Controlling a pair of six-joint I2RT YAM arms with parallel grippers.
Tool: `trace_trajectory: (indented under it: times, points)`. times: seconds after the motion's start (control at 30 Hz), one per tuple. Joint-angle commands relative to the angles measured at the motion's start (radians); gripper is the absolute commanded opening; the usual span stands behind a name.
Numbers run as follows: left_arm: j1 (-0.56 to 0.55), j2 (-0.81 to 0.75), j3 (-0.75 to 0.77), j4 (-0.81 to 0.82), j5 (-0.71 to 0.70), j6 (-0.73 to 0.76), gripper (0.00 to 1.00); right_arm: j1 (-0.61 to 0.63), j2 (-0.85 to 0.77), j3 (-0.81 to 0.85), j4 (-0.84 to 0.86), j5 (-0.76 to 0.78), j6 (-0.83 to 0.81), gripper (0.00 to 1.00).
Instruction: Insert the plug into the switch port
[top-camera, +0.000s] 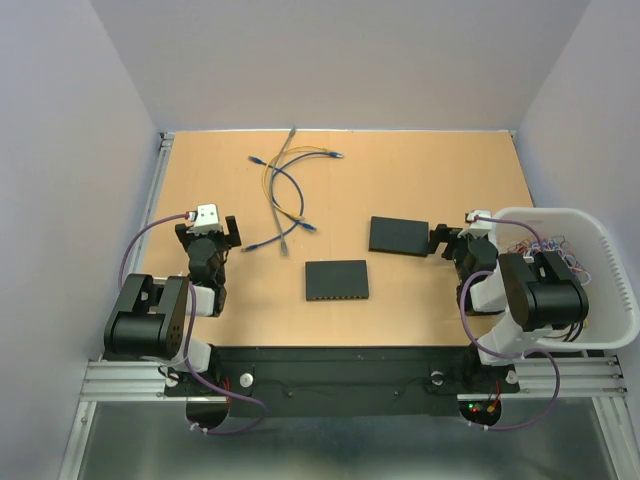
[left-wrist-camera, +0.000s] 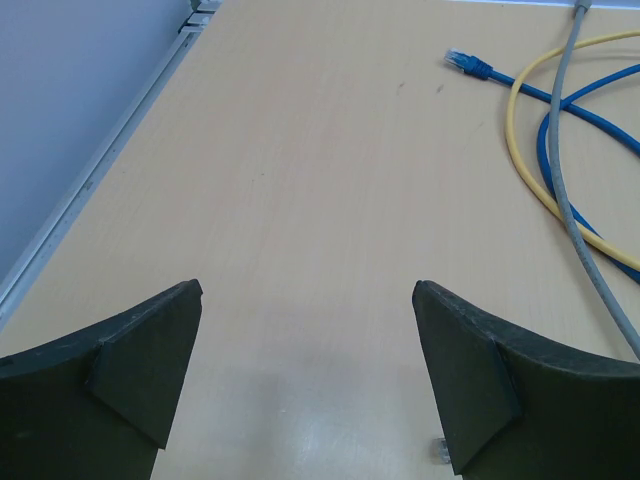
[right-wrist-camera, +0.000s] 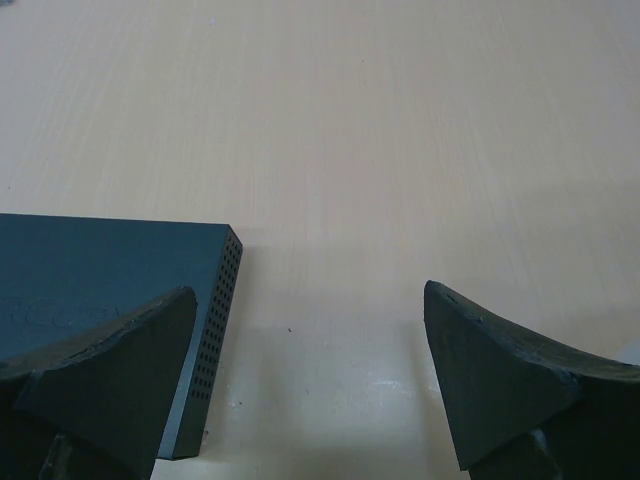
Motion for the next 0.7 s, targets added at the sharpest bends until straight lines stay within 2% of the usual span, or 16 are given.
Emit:
trace_trajectory:
  times: [0.0, 0.33, 0.4, 0.43, 0.47, 0.5, 0.57, 0.63, 0.67]
  points:
    - [-0.002, -0.006, 0.013, 0.269, -0.001, 0.004, 0.99, -0.009, -0.017, 0.011, 0.069, 0.013, -0.009, 1.00]
    - [-0.002, -0.008, 0.013, 0.269, -0.001, 0.004, 0.99, -0.008, -0.018, 0.013, 0.069, 0.019, -0.010, 1.00]
    - [-0.002, -0.006, 0.014, 0.269, -0.001, 0.004, 0.99, -0.006, -0.049, 0.045, 0.017, 0.041, -0.012, 1.00]
    - [-0.002, -0.006, 0.013, 0.269, -0.001, 0.004, 0.99, 0.001, -0.075, 0.072, -0.023, 0.047, -0.026, 1.00]
    - [-0.002, -0.006, 0.013, 0.269, -0.001, 0.004, 0.99, 0.035, -0.145, 0.108, -0.189, 0.059, -0.041, 1.00]
    - [-0.002, -0.006, 0.014, 0.269, -0.001, 0.004, 0.99, 0.052, -0.176, 0.202, -0.289, 0.099, -0.059, 1.00]
    - [-0.002, -0.005, 0.013, 0.269, -0.001, 0.004, 0.99, 0.099, -0.250, 0.281, -0.530, 0.122, -0.064, 1.00]
    - [-0.002, -0.006, 0.013, 0.267, -0.001, 0.004, 0.99, 0.136, -0.310, 0.329, -0.653, 0.088, -0.072, 1.00]
    - [-0.002, -0.005, 0.013, 0.269, -0.001, 0.004, 0.99, 0.197, -0.339, 0.365, -0.687, 0.088, -0.101, 1.00]
